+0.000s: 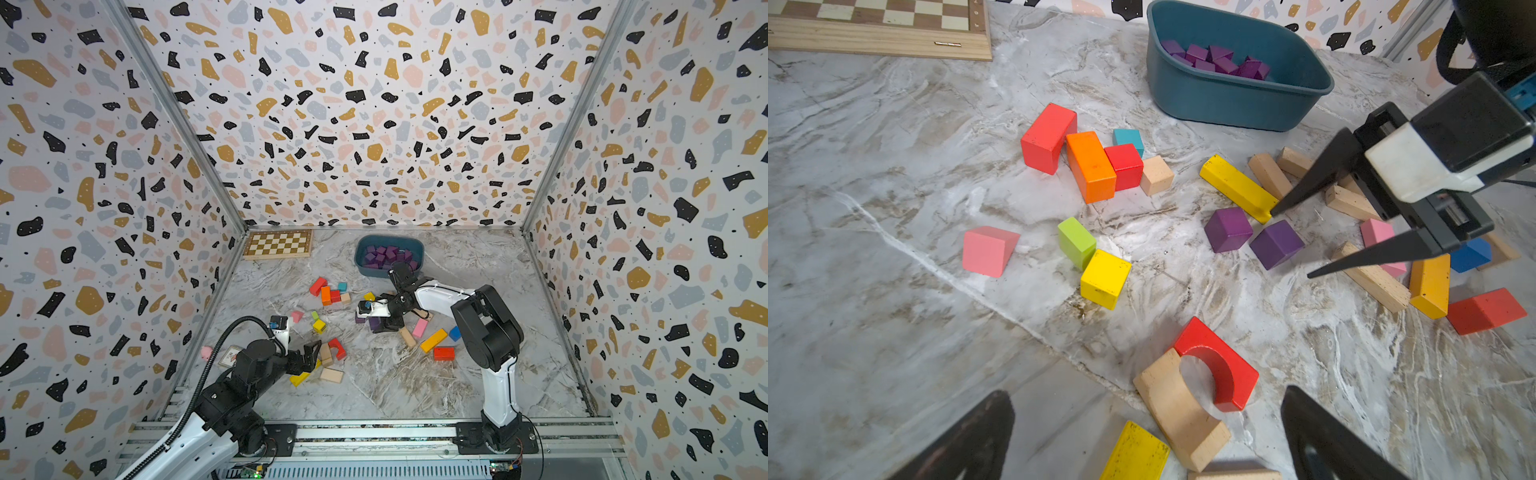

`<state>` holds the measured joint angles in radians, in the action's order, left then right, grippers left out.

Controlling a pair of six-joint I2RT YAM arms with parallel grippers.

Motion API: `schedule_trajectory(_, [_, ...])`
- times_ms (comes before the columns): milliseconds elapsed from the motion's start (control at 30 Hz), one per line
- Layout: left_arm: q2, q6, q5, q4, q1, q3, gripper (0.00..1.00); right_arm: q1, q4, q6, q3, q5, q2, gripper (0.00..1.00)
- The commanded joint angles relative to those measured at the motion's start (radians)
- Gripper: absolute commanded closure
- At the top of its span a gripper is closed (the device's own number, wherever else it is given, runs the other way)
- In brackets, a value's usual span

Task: Pick purple bricks into the storage bin
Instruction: Pick up the building block from the center of the board.

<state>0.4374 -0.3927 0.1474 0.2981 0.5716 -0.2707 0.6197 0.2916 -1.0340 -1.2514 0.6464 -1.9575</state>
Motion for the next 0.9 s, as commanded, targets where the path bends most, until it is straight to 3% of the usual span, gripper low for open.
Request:
schedule_trajectory(0, [-0.006, 0.009, 0.001, -0.02, 0.001, 0.011, 0.01, -0.005, -0.03, 0.011, 0.022, 0.001, 0.031, 0.0])
schedule_trajectory(367, [-0.006, 0.009, 0.002, -0.02, 0.001, 0.01, 0.01, -0.014, 0.033, 0.082, -0.051, 0.015, -0.02, 0.0])
schedule_trajectory(867, [-0.003, 0.007, 0.005, -0.02, 0.001, 0.01, 0.01, -0.002, -0.103, 0.194, 0.023, -0.007, -0.007, 0.0])
